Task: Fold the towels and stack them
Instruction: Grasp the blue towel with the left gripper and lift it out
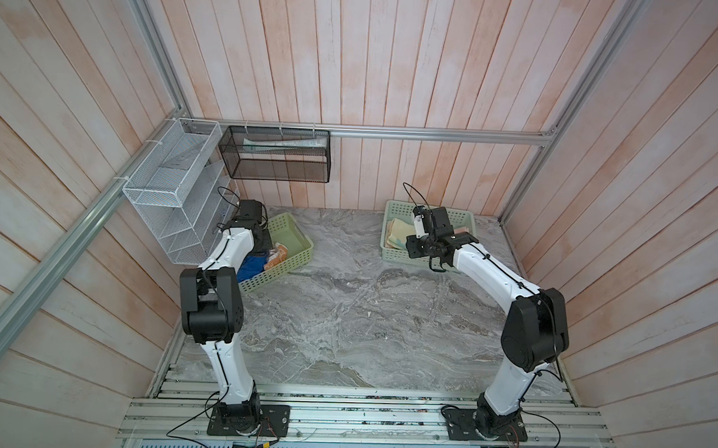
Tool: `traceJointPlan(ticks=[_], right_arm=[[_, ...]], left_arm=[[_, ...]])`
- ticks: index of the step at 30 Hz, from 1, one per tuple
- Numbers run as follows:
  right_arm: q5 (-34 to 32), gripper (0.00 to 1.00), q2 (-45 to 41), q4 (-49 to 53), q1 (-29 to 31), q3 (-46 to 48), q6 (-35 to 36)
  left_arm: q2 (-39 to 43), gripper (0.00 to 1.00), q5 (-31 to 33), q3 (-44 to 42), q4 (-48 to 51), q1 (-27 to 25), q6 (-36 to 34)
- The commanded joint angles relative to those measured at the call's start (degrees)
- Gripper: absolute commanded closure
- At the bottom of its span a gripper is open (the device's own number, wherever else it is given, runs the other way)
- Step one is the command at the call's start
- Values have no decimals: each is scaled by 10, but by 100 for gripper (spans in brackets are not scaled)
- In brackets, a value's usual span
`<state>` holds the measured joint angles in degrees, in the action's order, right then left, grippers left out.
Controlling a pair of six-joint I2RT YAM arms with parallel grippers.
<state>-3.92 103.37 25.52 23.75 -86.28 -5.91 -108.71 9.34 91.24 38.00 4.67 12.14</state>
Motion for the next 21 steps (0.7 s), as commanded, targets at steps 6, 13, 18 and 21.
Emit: traceJointPlan(ticks=[6, 13, 18, 21], right_arm=[[20, 52, -36, -15, 22, 6, -8], [39, 52, -100, -46, 26, 40, -38], [52, 52, -165, -79, 26, 79, -61], [55, 52, -198, -83, 25, 96, -68]], left_arm=[[135, 100, -20, 84, 29, -32, -44], [228, 100, -84, 167, 11, -138, -95], [267, 100, -152, 166, -28, -249, -101], [282, 100, -248, 120, -70, -259, -38]])
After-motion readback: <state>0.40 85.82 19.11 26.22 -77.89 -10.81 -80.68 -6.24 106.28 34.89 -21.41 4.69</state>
